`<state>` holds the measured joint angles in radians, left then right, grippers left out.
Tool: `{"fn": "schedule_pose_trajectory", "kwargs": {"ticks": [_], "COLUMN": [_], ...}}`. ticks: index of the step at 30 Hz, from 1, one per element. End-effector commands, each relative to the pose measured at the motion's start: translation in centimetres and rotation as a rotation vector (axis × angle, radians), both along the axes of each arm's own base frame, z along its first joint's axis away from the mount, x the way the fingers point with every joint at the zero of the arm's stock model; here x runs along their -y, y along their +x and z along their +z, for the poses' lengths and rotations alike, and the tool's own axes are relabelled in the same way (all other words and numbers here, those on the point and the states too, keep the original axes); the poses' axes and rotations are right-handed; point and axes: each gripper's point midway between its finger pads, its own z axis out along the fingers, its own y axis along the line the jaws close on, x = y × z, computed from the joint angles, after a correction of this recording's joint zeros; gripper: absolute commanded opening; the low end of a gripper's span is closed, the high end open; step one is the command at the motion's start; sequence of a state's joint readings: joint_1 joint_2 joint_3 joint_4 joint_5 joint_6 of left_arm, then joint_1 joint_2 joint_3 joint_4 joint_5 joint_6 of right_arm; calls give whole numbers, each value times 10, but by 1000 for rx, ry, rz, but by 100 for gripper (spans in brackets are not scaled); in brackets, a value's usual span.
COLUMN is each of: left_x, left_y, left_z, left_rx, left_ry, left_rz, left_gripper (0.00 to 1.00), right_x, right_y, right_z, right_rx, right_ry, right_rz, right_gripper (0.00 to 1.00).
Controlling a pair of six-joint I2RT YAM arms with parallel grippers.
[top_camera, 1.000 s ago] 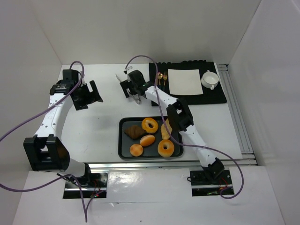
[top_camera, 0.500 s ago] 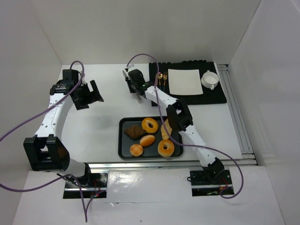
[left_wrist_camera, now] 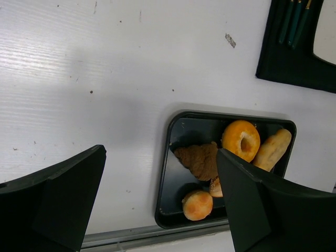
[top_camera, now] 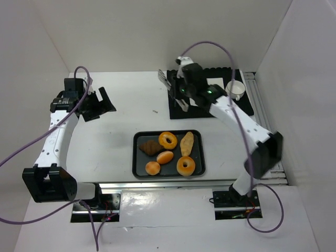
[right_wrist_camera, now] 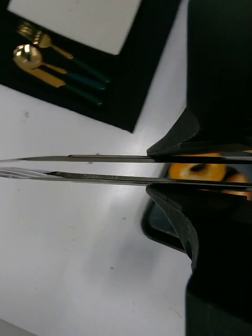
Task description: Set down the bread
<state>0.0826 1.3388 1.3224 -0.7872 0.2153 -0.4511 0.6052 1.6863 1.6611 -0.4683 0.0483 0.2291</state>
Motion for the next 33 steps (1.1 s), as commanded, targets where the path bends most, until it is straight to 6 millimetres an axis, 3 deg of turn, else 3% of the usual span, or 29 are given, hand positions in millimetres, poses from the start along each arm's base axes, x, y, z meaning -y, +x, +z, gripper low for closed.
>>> {"fn": "schedule_pose_trajectory", "kwargs": {"ticks": [1,2,3,4,6,8,9,13,15,20,22,33], "left_x": [2,2,4,4,6,4,0,-6,-2,8,10,7], "left_y": [-2,-2,-2,-3,-3,-3,0,5,7,12,12,11], "left_z": [17,17,17,17,18,17,18,22,29,24,22,11], "left_rx": [52,52,53,53,53,53,60,88,118,104,95,72], "left_ry": [-21,-21,-28,-28,-36,-28,-17,-7,-27,-83,-93,-72], "left_rz": [6,6,0,0,-7,0,23,71,62,40,32,28], "left_gripper": [100,100,100,100,100,100,100,100,100,100,99,99], "right_x": [48,63,72,82,97,106,113,117,117,109,107,113], "right_y": [-74,-97,-111,-129,-158,-179,-191,-214,-222,-225,-221,-218], "right_z": [-24,-44,-44,-30,-42,-35,-50,-62,-73,-102,-107,-124], "right_rx": [-201,-285,-308,-296,-384,-393,-452,-526,-560,-638,-651,-700], "right_ry": [-15,-34,-25,9,17,60,54,102,93,58,47,-4], "right_rz": [-70,-110,-127,-139,-196,-216,-252,-271,-258,-230,-234,-250], "right_gripper": [35,35,37,37,40,44,46,49,53,55,59,62]}}
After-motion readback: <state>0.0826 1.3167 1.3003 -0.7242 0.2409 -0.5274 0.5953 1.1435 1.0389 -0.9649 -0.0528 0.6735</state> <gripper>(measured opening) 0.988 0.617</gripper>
